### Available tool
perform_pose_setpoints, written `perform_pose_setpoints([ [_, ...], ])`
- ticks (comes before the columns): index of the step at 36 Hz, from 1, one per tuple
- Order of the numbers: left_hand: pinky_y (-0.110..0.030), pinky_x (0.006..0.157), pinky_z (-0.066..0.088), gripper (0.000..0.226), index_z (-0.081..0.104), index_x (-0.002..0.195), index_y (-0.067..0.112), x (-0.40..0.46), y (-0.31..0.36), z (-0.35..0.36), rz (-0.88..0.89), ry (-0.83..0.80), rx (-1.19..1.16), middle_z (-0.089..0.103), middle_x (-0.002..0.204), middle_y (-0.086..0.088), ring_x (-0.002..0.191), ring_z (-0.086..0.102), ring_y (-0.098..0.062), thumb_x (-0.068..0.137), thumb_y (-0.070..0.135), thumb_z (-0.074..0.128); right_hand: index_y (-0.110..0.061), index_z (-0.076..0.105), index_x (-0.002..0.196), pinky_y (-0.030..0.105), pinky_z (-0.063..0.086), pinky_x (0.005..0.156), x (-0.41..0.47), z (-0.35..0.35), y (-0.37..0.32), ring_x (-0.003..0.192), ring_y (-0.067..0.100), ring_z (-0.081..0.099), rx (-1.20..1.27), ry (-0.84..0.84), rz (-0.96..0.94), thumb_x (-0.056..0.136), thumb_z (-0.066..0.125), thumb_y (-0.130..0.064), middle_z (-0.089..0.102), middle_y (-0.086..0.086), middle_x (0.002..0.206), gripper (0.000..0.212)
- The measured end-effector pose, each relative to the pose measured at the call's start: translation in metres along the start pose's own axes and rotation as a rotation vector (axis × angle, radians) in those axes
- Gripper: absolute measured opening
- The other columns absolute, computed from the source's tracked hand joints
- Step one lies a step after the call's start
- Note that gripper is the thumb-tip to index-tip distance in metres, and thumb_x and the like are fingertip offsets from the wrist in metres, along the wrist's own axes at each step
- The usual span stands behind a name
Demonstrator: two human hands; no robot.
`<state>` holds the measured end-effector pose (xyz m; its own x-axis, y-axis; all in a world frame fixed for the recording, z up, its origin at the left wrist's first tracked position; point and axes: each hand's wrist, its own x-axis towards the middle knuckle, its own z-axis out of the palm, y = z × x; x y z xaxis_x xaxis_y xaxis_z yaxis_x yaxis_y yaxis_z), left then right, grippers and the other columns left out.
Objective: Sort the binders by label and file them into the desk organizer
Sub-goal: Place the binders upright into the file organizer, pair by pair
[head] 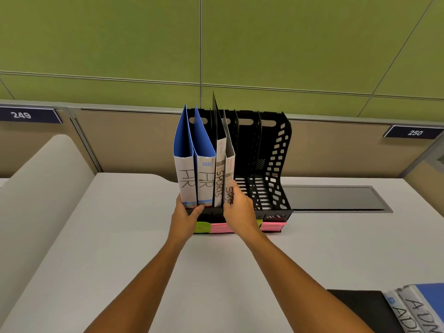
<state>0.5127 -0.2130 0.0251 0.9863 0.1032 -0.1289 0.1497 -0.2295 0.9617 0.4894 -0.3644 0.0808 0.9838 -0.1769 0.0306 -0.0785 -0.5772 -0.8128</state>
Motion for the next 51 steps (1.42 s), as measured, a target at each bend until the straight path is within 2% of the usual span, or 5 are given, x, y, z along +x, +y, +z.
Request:
perform_pose_setpoints([
  [16, -0.044, 0.108, 0.048, 0.059, 0.040, 0.142, 0.013, -0.066, 0.041, 0.004, 0.102, 0.133, -0.014, 0.047, 0.144, -0.010, 0.134, 0.047, -0.025, 0.092, 0.015, 0.070, -0.029, 0.040, 0.150, 0.002, 0.037, 0.085, -0.048, -0.035, -0.004, 0.118, 0.001, 0.052, 0.023, 0.085, -0.065, 0.097, 0.058, -0.011, 0.056, -0.011, 0.139, 0.059],
  [24, -0.030, 0.118, 0.026, 0.067, 0.030, 0.155, 0.012, -0.125, 0.060, 0.029, 0.226, 0.085, 0.021, 0.023, 0.165, -0.003, 0.152, 0.021, -0.018, 0.098, 0.021, 0.063, -0.023, 0.037, 0.154, 0.042, 0.044, 0.112, -0.078, -0.070, 0.000, 0.142, 0.017, 0.042, -0.010, 0.167, -0.037, 0.099, 0.057, -0.015, 0.047, 0.000, 0.153, 0.059],
  [34, -0.023, 0.109, 0.024, 0.056, 0.043, 0.150, 0.013, -0.179, 0.074, 0.056, 0.330, -0.080, 0.116, 0.026, 0.164, 0.000, 0.149, 0.026, -0.014, 0.098, 0.024, 0.062, -0.026, 0.044, 0.149, 0.002, 0.038, 0.086, -0.148, -0.123, 0.035, 0.135, 0.013, 0.048, 0.000, 0.220, -0.049, 0.099, 0.060, -0.019, 0.054, -0.005, 0.146, 0.053],
  [41, -0.030, 0.115, 0.025, 0.052, 0.048, 0.147, 0.015, -0.220, 0.080, 0.083, 0.364, -0.129, 0.168, 0.030, 0.162, -0.002, 0.149, 0.027, -0.018, 0.098, 0.027, 0.061, -0.025, 0.041, 0.151, 0.037, 0.042, 0.114, -0.206, -0.158, 0.066, 0.141, 0.015, 0.043, -0.042, 0.271, -0.036, 0.100, 0.059, -0.015, 0.045, -0.004, 0.154, 0.056],
  [51, -0.039, 0.120, 0.024, 0.060, 0.038, 0.152, 0.019, -0.292, 0.078, 0.139, 0.341, -0.251, 0.248, 0.026, 0.164, -0.002, 0.152, 0.023, -0.020, 0.098, 0.033, 0.061, -0.030, 0.041, 0.150, 0.044, 0.045, 0.111, -0.275, -0.216, 0.114, 0.141, 0.019, 0.043, 0.004, 0.363, 0.016, 0.098, 0.062, -0.019, 0.044, -0.003, 0.155, 0.057],
])
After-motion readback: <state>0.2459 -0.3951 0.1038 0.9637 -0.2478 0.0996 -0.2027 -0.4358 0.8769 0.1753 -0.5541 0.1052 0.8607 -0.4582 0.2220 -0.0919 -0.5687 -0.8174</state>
